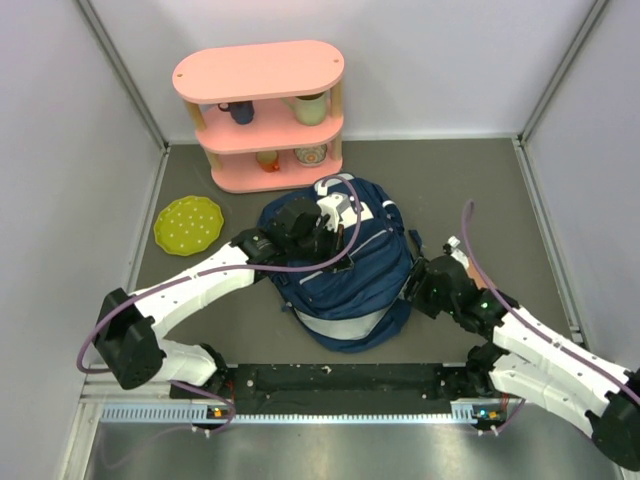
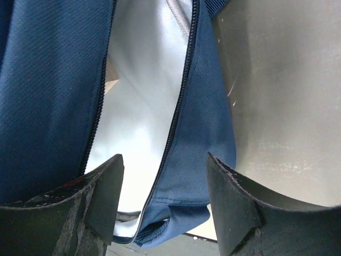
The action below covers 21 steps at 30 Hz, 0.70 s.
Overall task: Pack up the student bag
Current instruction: Place the book in the student bag.
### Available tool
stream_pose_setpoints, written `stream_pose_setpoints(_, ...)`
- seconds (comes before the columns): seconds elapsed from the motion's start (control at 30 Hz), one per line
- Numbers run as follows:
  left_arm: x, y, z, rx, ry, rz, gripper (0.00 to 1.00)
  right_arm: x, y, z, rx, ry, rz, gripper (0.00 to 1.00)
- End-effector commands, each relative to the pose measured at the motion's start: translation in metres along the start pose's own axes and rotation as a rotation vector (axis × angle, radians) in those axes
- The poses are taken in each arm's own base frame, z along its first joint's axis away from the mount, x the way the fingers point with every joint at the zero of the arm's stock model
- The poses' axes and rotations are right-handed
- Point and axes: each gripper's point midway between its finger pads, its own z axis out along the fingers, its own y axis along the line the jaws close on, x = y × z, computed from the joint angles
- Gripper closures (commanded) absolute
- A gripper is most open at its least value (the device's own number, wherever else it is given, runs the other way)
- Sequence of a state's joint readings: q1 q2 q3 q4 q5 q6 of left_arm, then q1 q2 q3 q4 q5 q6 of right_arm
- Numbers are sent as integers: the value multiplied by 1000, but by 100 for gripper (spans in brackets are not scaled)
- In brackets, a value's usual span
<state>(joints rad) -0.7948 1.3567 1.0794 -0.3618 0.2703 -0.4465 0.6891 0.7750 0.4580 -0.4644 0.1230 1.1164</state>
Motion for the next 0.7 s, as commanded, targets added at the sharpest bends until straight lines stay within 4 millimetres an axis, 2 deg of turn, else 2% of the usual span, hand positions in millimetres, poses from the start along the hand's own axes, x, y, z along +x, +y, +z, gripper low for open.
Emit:
stream_pose_setpoints(0.0,-35,6,-11,-64,-117,-6,100,-15,20,2,-22,-52,-46,40)
stream_pose_setpoints(0.23,-35,10,-5,-77,-105,-10,100,-15,9,8,42,-58,-104,57)
stream_pose_setpoints(0.33,-35,11,-3,-82,-104,-13,100,-12,9,9,46,-48,-115,69)
stream_pose_setpoints(0.37,-34,12,-2,-86,-103,-12,100,-13,7,8,52,-51,-116,74)
stream_pose_setpoints(0.5,-34,15,0,-100,-100,-3,100,-15,3,2,49,-69,-120,84)
stream_pose_setpoints(0.53,-33,18,0,-110,-96,-4,100,-15,2,1,49,-70,-120,91)
stream_pose_setpoints(0.67,-29,26,6,-143,-81,18,100,-13,-3,-5,41,-68,-124,100)
